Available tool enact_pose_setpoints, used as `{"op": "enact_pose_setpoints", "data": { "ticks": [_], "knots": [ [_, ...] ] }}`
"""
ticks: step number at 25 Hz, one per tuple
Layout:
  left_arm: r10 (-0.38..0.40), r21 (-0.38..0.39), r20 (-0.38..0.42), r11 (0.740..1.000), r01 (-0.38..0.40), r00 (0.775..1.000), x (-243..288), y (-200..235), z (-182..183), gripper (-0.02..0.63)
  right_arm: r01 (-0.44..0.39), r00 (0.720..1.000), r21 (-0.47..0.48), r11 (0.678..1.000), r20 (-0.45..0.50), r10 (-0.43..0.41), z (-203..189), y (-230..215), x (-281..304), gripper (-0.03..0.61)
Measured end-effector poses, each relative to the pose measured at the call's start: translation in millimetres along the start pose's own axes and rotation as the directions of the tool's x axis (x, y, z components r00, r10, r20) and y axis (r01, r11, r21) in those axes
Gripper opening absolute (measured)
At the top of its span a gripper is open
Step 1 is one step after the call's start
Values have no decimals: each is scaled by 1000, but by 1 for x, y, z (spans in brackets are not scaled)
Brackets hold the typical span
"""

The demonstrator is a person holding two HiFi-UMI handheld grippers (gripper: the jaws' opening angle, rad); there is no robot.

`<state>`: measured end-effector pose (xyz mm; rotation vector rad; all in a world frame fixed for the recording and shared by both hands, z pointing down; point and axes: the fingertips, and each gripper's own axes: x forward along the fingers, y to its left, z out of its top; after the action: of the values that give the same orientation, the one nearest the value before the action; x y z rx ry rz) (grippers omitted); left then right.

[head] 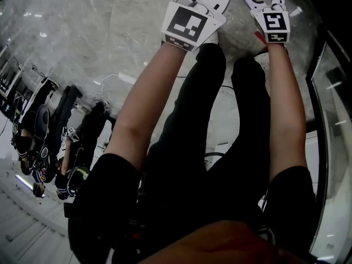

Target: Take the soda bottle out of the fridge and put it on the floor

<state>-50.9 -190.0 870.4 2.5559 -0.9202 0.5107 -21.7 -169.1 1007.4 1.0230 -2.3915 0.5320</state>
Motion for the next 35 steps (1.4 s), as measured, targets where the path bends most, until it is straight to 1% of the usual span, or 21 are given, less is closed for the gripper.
{"op": "enact_pose_setpoints", "data": {
  "ticks": [4,7,10,13,16,18,21,24,28,31,33,35],
  "knots": [
    [27,5,25,1000,-28,999,-36,-12,49,2,-15,999,-36,999,47,16,71,11,-43,322],
    [48,-8,35,999,-48,998,-72,-28,88,2,-23,993,-15,1000,111,25,135,25,-91,321],
    [63,-19,44,998,-63,997,-112,-47,132,2,-20,981,-4,1000,192,20,205,40,-148,321],
    [78,-26,59,997,-77,995,-155,-71,180,2,13,972,20,1000,235,-17,267,50,-211,321],
    [65,-4,88,998,-65,994,-195,-96,231,2,13,951,26,1000,308,-21,330,68,-272,321],
    [39,28,105,999,-42,994,-219,-118,267,2,2,940,13,1000,341,-6,368,84,-314,321],
    [-5,59,138,998,-3,990,-253,-156,322,2,-1,934,-4,1000,357,3,409,109,-378,321],
    [-77,100,181,993,60,980,-280,-199,380,2,1,925,13,1000,380,-6,447,131,-439,321],
    [-198,199,212,968,156,957,-300,-247,445,2,14,904,3,1000,427,-14,491,145,-502,319],
    [-289,229,207,943,241,935,-309,-284,475,2,32,893,18,999,448,-37,505,150,-542,305],
    [-345,245,204,924,294,916,-316,-307,490,2,55,882,38,998,466,-66,512,152,-571,262],
    [-390,268,202,904,333,898,-323,-327,503,2,106,868,24,994,485,-104,523,157,-597,183]
  ]
}}
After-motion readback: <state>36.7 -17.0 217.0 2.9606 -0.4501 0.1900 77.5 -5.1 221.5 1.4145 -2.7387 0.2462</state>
